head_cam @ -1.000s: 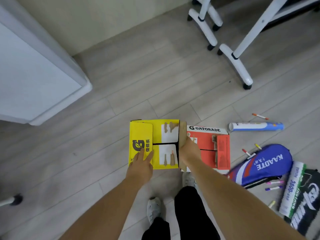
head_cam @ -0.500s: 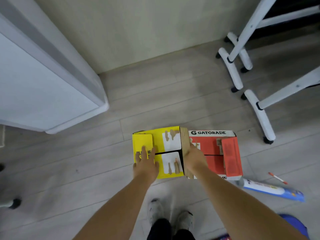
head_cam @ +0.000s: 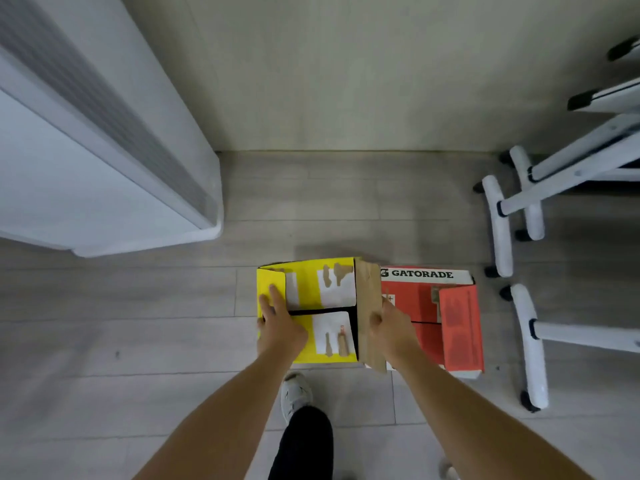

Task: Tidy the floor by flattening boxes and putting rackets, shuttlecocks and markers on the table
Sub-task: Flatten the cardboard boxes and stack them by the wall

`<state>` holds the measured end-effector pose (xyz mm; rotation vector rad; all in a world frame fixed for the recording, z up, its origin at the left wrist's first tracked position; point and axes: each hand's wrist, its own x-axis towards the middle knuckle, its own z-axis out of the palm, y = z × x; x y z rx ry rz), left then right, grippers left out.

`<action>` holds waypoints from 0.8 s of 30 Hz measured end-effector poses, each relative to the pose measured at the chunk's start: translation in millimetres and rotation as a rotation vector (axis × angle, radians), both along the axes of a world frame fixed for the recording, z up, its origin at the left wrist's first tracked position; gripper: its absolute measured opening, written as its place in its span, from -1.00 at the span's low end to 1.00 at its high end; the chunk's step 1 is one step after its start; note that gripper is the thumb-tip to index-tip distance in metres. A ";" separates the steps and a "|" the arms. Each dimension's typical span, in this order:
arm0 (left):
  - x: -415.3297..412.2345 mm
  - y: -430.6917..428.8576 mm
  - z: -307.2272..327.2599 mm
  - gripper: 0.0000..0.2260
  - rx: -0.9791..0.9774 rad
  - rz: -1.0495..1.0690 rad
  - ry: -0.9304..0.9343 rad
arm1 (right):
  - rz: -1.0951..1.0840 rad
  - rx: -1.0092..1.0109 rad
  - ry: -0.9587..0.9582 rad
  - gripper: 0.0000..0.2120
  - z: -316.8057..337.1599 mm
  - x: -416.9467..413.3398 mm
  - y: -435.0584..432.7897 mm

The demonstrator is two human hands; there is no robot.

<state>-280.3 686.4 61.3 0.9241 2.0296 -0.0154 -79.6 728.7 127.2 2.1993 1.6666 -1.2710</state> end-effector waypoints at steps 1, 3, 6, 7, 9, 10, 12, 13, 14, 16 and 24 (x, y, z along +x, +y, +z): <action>-2.8 14.7 0.7 -0.13 0.024 0.046 -0.002 | 0.012 0.006 -0.003 -0.65 -1.4 -1.5 14.9; -8.7 36.7 -0.8 -0.15 0.083 0.126 0.004 | 0.028 0.022 -0.001 -0.64 -4.8 -1.5 42.9; -12.9 66.6 -5.2 -0.22 0.142 0.196 0.020 | 0.048 0.051 0.018 -0.68 -10.4 5.7 85.8; -12.5 75.2 -7.6 -0.23 0.146 0.194 0.024 | 0.057 0.054 0.022 -0.68 -12.9 9.0 100.8; -5.8 93.9 -1.1 -0.22 0.129 0.220 0.031 | 0.072 0.060 0.023 -0.64 -18.5 16.1 129.3; -1.0 105.6 5.3 -0.20 0.122 0.228 0.034 | 0.071 0.059 0.022 -0.60 -20.5 19.9 142.5; 10.2 123.4 20.5 -0.13 0.117 0.233 0.064 | 0.100 0.058 0.021 -0.53 -20.6 25.8 166.9; 17.2 129.6 27.4 -0.11 0.118 0.241 0.090 | 0.131 0.062 0.024 -0.52 -19.3 27.1 179.4; 23.9 137.9 34.0 -0.11 0.118 0.253 0.103 | 0.154 0.069 0.029 -0.52 -17.5 29.0 191.1; 34.4 154.2 42.1 -0.14 0.119 0.290 0.087 | 0.210 0.088 0.026 -0.52 -11.9 29.7 214.8; 28.0 186.5 48.9 0.00 0.118 0.480 0.040 | 0.407 0.132 -0.018 -0.47 -17.2 -10.0 298.6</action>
